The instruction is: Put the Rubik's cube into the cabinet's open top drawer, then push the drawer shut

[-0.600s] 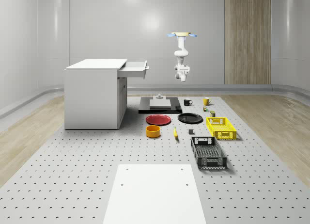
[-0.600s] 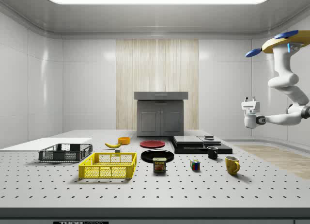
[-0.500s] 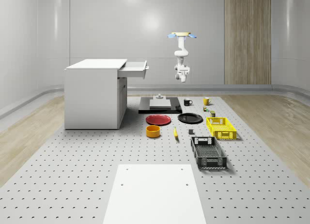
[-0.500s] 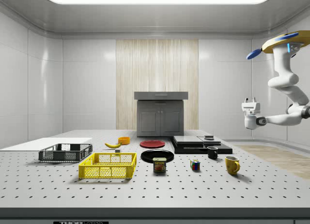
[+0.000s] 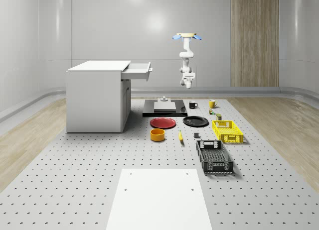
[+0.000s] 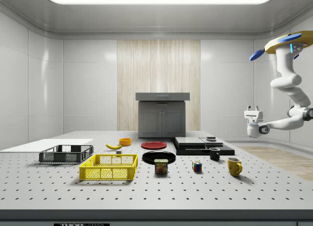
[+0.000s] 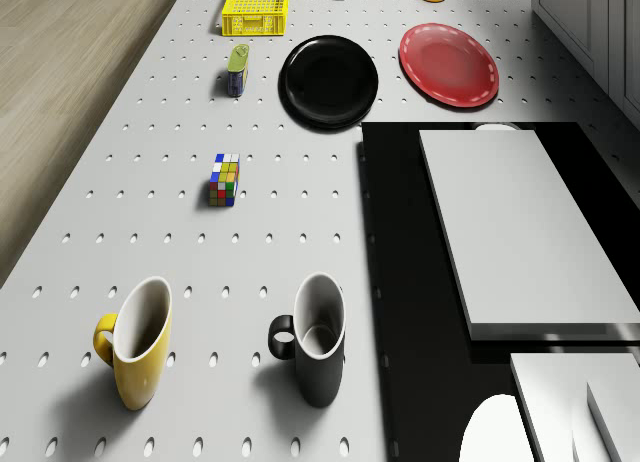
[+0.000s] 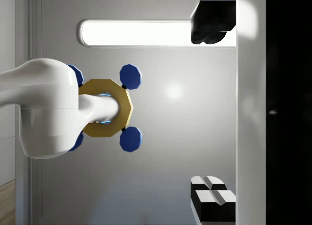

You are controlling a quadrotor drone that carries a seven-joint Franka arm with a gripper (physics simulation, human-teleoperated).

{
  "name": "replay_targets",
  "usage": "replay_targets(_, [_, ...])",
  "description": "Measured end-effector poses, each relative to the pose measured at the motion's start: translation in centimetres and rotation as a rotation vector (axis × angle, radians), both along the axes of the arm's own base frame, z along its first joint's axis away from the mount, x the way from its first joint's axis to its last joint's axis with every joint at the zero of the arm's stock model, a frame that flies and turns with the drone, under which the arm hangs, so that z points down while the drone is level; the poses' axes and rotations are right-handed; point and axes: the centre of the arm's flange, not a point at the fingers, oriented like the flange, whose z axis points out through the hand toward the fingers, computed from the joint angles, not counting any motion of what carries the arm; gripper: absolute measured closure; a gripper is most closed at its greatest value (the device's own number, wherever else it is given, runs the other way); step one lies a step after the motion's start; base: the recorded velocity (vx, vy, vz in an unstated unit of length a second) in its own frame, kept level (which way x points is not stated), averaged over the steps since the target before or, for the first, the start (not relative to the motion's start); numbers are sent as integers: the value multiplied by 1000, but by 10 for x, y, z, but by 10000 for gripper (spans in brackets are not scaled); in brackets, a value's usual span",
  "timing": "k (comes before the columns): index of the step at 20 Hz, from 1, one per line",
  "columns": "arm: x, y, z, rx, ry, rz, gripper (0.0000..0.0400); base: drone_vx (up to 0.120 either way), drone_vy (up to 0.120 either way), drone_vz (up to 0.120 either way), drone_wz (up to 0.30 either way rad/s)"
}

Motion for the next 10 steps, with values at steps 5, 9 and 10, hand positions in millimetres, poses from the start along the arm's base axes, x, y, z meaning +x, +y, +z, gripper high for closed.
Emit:
replay_targets(5, [1,0,12,0,-4,0,0,120,120,0,0])
replay_targets(9, [1,0,16,0,-7,0,0,120,120,0,0])
replay_targets(10, [1,0,17,0,-8,0,0,120,120,0,0])
